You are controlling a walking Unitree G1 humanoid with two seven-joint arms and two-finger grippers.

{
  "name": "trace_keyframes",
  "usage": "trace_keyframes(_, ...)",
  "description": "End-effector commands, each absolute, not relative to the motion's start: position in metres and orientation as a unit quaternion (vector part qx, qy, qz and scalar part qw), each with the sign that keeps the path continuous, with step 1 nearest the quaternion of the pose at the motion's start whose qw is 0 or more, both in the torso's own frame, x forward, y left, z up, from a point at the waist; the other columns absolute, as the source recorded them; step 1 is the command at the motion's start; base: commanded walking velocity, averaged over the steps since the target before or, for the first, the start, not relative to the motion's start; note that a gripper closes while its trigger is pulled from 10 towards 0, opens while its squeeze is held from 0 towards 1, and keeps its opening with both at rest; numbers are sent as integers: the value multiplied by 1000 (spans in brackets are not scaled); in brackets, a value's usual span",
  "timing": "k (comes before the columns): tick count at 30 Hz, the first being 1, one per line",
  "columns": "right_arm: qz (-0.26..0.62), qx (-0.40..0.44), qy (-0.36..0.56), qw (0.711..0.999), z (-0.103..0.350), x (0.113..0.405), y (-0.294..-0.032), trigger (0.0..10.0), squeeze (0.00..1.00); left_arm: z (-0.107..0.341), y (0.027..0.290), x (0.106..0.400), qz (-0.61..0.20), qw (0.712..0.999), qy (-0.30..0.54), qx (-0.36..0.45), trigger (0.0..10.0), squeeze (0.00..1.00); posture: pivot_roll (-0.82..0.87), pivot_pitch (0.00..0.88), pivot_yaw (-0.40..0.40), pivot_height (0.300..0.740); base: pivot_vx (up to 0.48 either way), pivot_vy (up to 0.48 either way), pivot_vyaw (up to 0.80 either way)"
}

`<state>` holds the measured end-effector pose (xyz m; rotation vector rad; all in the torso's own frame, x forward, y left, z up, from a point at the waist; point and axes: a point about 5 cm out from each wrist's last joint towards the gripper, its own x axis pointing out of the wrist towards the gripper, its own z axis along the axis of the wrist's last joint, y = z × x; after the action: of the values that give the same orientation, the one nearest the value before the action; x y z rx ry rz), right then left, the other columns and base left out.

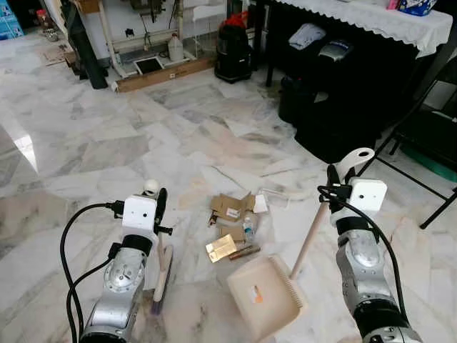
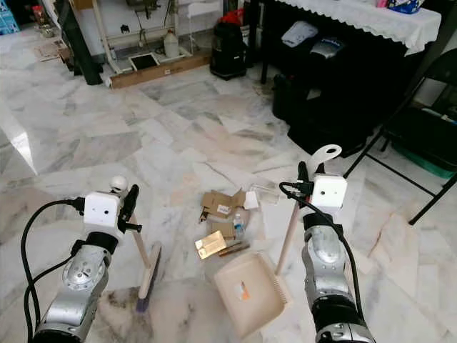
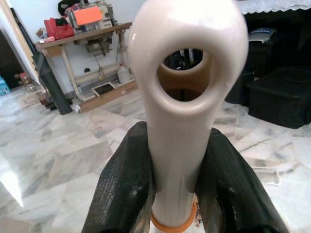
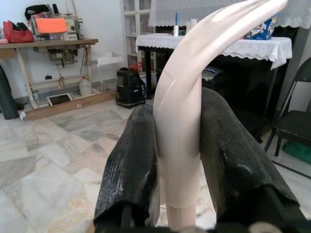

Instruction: Sweep floor

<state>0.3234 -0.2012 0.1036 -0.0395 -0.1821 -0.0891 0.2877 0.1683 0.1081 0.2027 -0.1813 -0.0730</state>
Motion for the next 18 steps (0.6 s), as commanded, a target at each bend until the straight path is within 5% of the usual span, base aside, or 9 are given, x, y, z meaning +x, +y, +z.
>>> trace_keyframes(1, -46, -19, -114, 992, 115, 327, -203, 10000, 0, 117, 167, 289, -38, 987, -112, 108, 10000, 0, 68, 8, 12, 740, 251, 0, 0)
trace_keyframes(10, -43, -19, -115, 992, 117, 329, -204, 10000, 0, 116, 164, 289, -42, 987, -113, 105, 10000, 0, 66, 0, 7, 740, 253, 0, -578)
trace_keyframes(18, -38, -24, -121, 992, 118, 330, -200, 10000, 0, 116, 164, 288, -44, 987, -112, 108, 10000, 0, 68, 0, 10, 740, 283, 0, 0)
